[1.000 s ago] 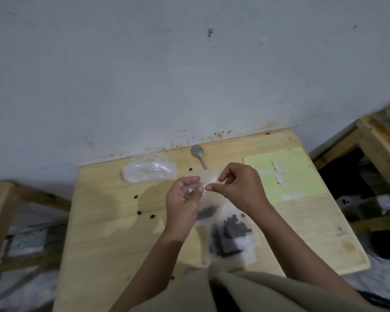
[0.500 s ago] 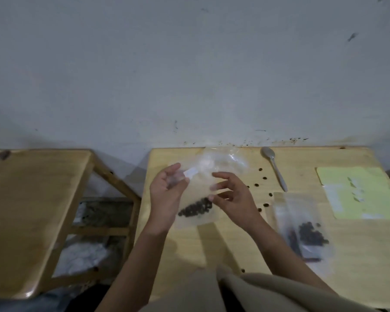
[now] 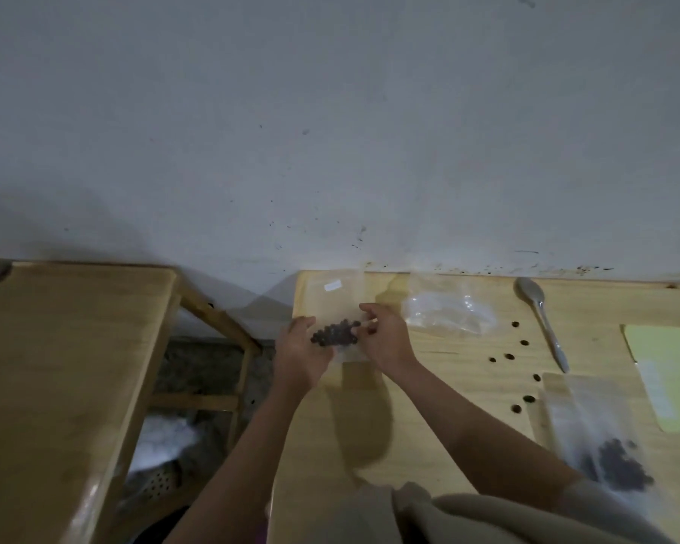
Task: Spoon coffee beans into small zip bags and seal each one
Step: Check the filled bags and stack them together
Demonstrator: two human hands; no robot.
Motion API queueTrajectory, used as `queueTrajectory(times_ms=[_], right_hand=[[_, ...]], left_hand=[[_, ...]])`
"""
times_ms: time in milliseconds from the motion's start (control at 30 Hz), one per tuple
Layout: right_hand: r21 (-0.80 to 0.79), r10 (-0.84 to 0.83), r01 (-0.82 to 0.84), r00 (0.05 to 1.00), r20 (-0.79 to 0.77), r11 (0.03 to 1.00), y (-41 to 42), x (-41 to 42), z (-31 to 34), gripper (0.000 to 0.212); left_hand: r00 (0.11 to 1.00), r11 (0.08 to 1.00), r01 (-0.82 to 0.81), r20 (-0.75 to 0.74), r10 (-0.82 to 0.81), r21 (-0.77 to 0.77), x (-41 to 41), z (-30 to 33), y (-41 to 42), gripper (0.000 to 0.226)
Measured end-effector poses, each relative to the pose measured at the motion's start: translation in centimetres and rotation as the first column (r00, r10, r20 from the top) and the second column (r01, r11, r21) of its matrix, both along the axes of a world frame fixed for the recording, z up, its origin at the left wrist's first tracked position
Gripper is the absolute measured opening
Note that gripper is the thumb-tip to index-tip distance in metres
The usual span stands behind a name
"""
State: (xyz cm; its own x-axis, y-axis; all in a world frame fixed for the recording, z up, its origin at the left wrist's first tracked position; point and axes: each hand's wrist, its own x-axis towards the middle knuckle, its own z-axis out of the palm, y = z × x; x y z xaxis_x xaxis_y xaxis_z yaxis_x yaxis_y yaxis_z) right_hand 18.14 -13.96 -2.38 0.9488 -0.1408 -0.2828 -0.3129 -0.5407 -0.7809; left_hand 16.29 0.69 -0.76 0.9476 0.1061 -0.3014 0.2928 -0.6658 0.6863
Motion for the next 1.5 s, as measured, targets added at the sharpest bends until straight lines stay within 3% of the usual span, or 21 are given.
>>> queueTrajectory(times_ms=[167,333,500,633,767,900,967,1067,1200,1367,1500], right_hand=[[-0.129,0.105,-0.111,0.993,-0.050,0.985,0.8,1.0,-1.0,0.045],[-0.166,0.147,-0.132,0.986,0.080,0.977,-0.7,-2.3,0.9,0.040],[-0.123,-0.062,0.099,0.961,0.270,0.987,-6.9,-9.2,2.8,0.027],[-0.181,-0.338,0.401,0.892,0.301,0.898,-14.5,-14.2,3.5,0.023],[-0.274,-0.539,0.574,0.819,0.197,0.772,-23.0,-17.6,2.9,0.030],[-0.457,-0.518,0.411,0.844,-0.135,0.789,-28.9,-19.1,1.3,0.042],[-0.420,-0.463,0.331,0.846,-0.263,0.845,-30.3,-19.2,0.8,0.029],[-0.305,-0.436,0.351,0.855,-0.282,0.885,-31.6,-19.4,0.2,0.020],[-0.164,-0.445,0.414,0.847,-0.290,0.895,-32.7,-19.8,-0.1,0.038],[-0.044,-0.395,0.395,0.893,-0.214,0.918,-34.4,-20.2,-1.3,0.048],[-0.001,-0.410,0.412,0.907,-0.099,0.911,-37.5,-19.7,-0.8,0.028]], left_hand=[[0.999,0.993,0.053,-0.007,-0.052,0.102,1.4,-1.7,0.5,0.056],[1.000,0.974,-0.012,-0.010,0.014,0.228,-0.5,-0.6,-1.4,0.049],[0.996,0.995,0.053,0.062,-0.058,0.083,-4.5,1.0,-6.8,0.037],[0.985,0.972,0.174,0.036,-0.171,-0.155,-8.0,2.1,-13.9,0.032],[0.967,0.932,0.221,-0.058,-0.248,-0.288,-10.4,2.4,-21.3,0.022],[0.943,0.930,0.266,-0.133,-0.306,-0.254,-11.9,1.7,-26.7,0.027],[0.935,0.935,0.256,-0.180,-0.304,-0.246,-12.6,1.4,-28.7,0.030],[0.929,0.942,0.218,-0.240,-0.281,-0.257,-13.3,0.8,-31.1,0.036],[0.949,0.962,0.188,-0.214,-0.230,-0.199,-13.7,0.6,-33.2,0.044],[0.974,0.962,0.202,-0.066,-0.217,-0.187,-14.2,1.3,-35.0,0.050],[0.972,0.957,0.204,-0.073,-0.223,-0.206,-14.0,1.5,-35.7,0.051]])
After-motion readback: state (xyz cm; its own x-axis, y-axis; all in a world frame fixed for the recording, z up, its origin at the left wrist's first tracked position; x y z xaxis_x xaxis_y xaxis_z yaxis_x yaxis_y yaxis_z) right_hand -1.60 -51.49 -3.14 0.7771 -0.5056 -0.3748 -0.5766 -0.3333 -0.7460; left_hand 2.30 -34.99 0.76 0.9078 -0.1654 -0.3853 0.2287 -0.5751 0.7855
